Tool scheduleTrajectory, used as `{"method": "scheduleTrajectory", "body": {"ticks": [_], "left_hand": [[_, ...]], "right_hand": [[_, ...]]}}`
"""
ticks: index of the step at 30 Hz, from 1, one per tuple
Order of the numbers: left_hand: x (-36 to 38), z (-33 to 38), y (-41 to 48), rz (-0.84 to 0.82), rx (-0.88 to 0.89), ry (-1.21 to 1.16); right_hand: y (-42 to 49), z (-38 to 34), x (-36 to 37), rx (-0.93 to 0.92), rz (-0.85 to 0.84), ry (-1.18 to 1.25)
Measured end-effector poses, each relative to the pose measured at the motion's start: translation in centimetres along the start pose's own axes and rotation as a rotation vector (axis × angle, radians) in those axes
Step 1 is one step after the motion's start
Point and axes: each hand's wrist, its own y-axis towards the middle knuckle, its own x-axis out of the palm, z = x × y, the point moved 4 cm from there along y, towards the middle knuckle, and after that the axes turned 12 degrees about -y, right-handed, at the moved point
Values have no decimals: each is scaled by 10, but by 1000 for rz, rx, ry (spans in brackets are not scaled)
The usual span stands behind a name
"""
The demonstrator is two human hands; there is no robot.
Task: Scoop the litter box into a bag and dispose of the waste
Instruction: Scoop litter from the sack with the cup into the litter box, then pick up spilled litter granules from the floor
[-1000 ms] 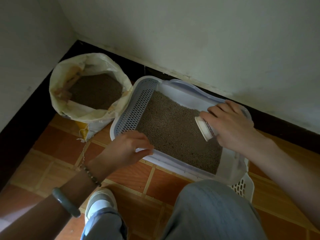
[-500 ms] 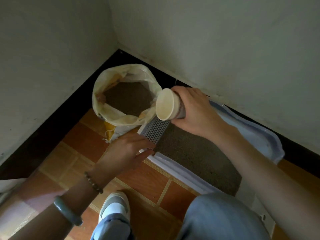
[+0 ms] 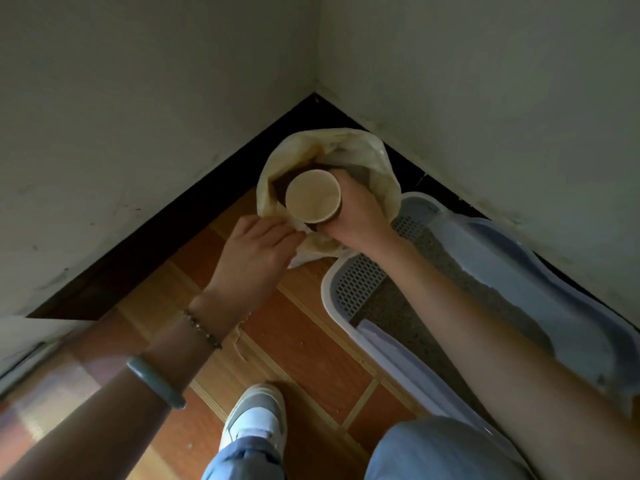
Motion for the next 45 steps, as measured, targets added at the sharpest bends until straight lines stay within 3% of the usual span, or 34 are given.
{"method": "scheduleTrajectory", "body": {"ticks": [9, 14, 23, 31, 36, 45], "left_hand": [[4, -4, -10, -20, -26, -2], [-1, -2, -15, -44, -28, -11], [-35, -2, -54, -36, -139, 41], [-67, -2, -121, -96, -244, 149], [-102, -3, -168, -189, -252, 228], [-132, -6, -242, -250, -444, 293]], "right_hand": [[29, 17, 27, 86, -153, -92], [22, 10, 8, 100, -153, -5], [-42, -37, -48, -116, -45, -12], [-106, -80, -27, -376, 0, -48], [-126, -88, -5, -393, -66, -49], [-140, -111, 24, -411, -149, -2]]}}
